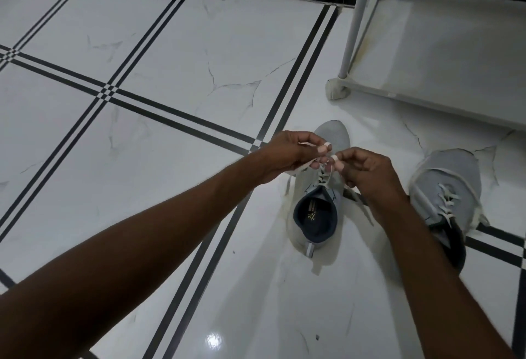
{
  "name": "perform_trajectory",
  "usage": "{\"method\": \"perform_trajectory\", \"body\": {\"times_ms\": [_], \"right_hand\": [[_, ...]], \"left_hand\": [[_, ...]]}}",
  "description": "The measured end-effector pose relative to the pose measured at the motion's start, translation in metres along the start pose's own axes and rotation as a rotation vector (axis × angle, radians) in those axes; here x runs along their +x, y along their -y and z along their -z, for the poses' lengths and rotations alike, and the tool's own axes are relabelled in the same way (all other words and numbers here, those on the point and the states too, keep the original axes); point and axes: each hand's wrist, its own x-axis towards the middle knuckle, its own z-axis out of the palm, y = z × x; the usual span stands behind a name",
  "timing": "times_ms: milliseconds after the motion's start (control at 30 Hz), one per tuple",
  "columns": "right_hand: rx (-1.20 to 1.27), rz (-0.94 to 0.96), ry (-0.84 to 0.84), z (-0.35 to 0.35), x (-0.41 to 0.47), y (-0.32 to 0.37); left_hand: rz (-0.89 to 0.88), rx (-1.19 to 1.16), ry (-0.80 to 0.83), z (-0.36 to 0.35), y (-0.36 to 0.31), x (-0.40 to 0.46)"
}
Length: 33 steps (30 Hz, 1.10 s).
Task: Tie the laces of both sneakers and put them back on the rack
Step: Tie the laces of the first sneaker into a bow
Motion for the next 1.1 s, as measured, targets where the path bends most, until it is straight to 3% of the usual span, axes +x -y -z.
{"method": "perform_trajectory", "body": {"times_ms": [167, 333, 500, 733, 867, 967, 1100], "right_hand": [[0.014, -0.015, -0.177, -0.019, 0.000, -0.012], [-0.156, 0.025, -0.103, -0.019, 0.005, -0.015], [-0.251, 0.086, -0.076, -0.023, 0.010, -0.008], [-0.196, 0.079, -0.017, -0.017, 0.013, -0.014], [-0.169, 0.002, 0.083, -0.015, 0.013, -0.017], [-0.010, -0.112, 0.094, -0.008, 0.012, -0.025], [0.138, -0.204, 0.113, 0.000, 0.012, -0.034]], "left_hand": [[0.062, 0.037, -0.185, -0.012, 0.024, 0.010], [0.119, -0.059, 0.007, -0.007, 0.033, 0.009], [0.123, 0.010, -0.052, -0.003, 0.026, 0.014], [0.186, -0.157, 0.097, 0.001, 0.030, 0.014], [0.252, -0.154, 0.054, -0.010, 0.028, 0.016], [0.223, -0.177, -0.015, -0.018, 0.032, 0.019], [0.123, -0.054, 0.050, -0.007, 0.033, 0.013]]}}
